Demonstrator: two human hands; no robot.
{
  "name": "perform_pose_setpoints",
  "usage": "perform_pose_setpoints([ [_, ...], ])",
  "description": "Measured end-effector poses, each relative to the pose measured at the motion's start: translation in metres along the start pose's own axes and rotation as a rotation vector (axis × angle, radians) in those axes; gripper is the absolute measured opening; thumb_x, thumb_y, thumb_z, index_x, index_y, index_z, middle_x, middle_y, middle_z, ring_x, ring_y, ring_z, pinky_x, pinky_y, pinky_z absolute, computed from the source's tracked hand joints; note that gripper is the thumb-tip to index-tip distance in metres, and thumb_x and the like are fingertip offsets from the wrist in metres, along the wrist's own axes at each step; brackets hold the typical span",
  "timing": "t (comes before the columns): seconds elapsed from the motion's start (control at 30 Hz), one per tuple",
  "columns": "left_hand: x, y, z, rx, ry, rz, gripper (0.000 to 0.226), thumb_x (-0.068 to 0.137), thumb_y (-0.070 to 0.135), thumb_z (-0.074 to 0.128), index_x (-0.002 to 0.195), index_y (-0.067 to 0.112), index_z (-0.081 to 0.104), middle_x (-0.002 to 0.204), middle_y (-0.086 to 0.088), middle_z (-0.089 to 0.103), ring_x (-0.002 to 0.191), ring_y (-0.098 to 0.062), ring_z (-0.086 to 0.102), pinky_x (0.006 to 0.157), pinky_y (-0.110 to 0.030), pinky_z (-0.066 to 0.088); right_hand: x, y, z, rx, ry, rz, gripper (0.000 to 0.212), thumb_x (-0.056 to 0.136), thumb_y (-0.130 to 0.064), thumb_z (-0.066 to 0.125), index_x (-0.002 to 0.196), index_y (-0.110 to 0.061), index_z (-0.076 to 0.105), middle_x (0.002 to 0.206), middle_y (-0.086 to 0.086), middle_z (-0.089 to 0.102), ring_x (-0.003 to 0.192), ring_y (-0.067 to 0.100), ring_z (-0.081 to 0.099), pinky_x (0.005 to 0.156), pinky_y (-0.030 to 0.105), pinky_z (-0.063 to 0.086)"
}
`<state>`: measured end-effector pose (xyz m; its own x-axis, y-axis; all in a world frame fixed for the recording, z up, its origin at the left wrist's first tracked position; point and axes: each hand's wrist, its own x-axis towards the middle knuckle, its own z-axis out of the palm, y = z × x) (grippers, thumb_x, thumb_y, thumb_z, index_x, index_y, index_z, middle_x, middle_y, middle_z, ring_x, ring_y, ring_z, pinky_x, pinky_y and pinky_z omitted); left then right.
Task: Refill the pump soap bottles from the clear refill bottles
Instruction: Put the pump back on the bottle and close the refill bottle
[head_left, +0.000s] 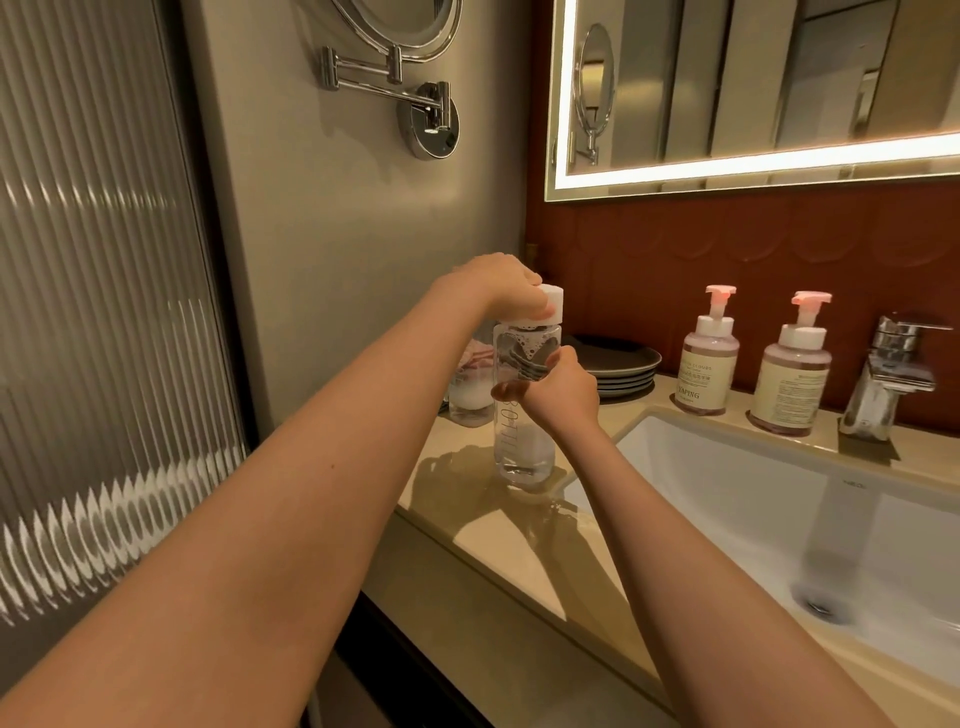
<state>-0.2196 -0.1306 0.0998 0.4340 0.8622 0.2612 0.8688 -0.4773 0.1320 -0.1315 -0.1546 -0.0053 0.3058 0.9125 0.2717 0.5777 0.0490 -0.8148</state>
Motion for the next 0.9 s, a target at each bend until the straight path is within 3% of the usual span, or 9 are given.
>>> perform_pose_setpoints([
  [0.17,-0.001,0.009,-0.004,-0.12,-0.101,0.005,0.022,0.087,0.008,0.045,0.106,0.015,0.055,0.107,-0.009,0.048,0.096,-0.021,0.042,0.073,-0.031,0.036,-0.002,0.001,-0.002,-0.002,-0.012,0.009,0.07,0.075,-0.037,0.076,0.128,-0.011,0.039,0.13,0.008,0.052,0.117,0.026,0.05,0.079,0.031,0.04],
  [0.27,-0.005,0.02,-0.008,-0.265,-0.198,-0.004,0.041,0.084,0.001,0.048,0.122,0.014,0.049,0.126,-0.006,0.041,0.117,-0.022,0.038,0.094,-0.037,0.038,-0.002,0.0,-0.002,-0.004,-0.019,0.026,0.07,0.075,-0.038,0.076,0.128,-0.011,0.039,0.129,0.009,0.052,0.117,0.027,0.05,0.079,0.032,0.041],
  [0.37,-0.008,0.033,-0.004,-0.423,-0.151,0.009,0.009,0.086,0.015,0.051,0.081,0.015,0.058,0.125,-0.007,0.05,0.122,-0.025,0.043,0.103,-0.04,0.033,-0.003,-0.001,-0.001,-0.014,-0.003,0.041,0.073,0.074,-0.039,0.076,0.13,-0.011,0.038,0.129,0.01,0.053,0.118,0.028,0.051,0.086,0.035,0.045],
  [0.43,-0.007,0.037,-0.004,-0.555,-0.044,0.005,0.024,0.093,0.021,0.045,0.073,0.013,0.055,0.108,-0.011,0.063,0.105,-0.023,0.058,0.102,-0.038,0.036,-0.003,-0.001,-0.001,-0.021,0.01,0.049,0.074,0.074,-0.04,0.076,0.131,-0.011,0.038,0.129,0.011,0.053,0.117,0.029,0.051,0.085,0.035,0.045],
  [0.53,0.0,0.031,-0.002,-0.651,0.201,-0.031,0.027,0.095,0.035,0.045,0.09,0.012,0.058,0.073,0.001,0.063,0.075,-0.008,0.059,0.097,-0.036,0.043,-0.002,0.001,0.0,0.017,-0.001,0.06,0.071,0.073,-0.037,0.077,0.128,-0.012,0.039,0.127,0.01,0.054,0.115,0.028,0.052,0.081,0.034,0.044],
  [0.63,0.006,0.018,0.008,-0.468,0.368,-0.098,0.034,0.085,0.049,0.056,0.101,0.019,0.054,0.091,0.005,0.059,0.089,-0.012,0.055,0.097,-0.04,0.04,-0.003,0.002,0.0,0.017,0.005,0.038,0.069,0.074,-0.036,0.077,0.126,-0.011,0.039,0.126,0.009,0.054,0.113,0.027,0.051,0.076,0.032,0.039],
  [0.73,0.009,0.011,0.014,0.048,0.236,-0.131,0.054,0.079,0.066,0.051,0.113,0.024,0.059,0.122,-0.001,0.056,0.116,-0.024,0.048,0.101,-0.05,0.029,-0.003,0.003,0.0,0.01,-0.002,0.032,0.071,0.074,-0.037,0.077,0.127,-0.011,0.038,0.126,0.009,0.054,0.113,0.027,0.051,0.076,0.032,0.04],
  [0.8,0.011,0.012,0.009,0.02,0.148,-0.122,0.045,0.081,0.054,0.056,0.116,0.026,0.061,0.128,-0.002,0.054,0.122,-0.027,0.045,0.101,-0.047,0.032,-0.002,0.002,-0.001,0.008,-0.012,0.032,0.071,0.074,-0.037,0.077,0.127,-0.011,0.038,0.126,0.009,0.053,0.114,0.027,0.051,0.077,0.032,0.04],
  [0.9,0.009,0.021,-0.007,-0.141,-0.012,-0.077,0.041,0.083,0.014,0.058,0.123,0.021,0.059,0.128,-0.002,0.052,0.12,-0.024,0.046,0.096,-0.038,0.043,-0.001,0.002,-0.003,0.01,-0.027,0.038,0.071,0.073,-0.038,0.077,0.127,-0.012,0.039,0.127,0.009,0.052,0.115,0.027,0.051,0.079,0.033,0.041],
])
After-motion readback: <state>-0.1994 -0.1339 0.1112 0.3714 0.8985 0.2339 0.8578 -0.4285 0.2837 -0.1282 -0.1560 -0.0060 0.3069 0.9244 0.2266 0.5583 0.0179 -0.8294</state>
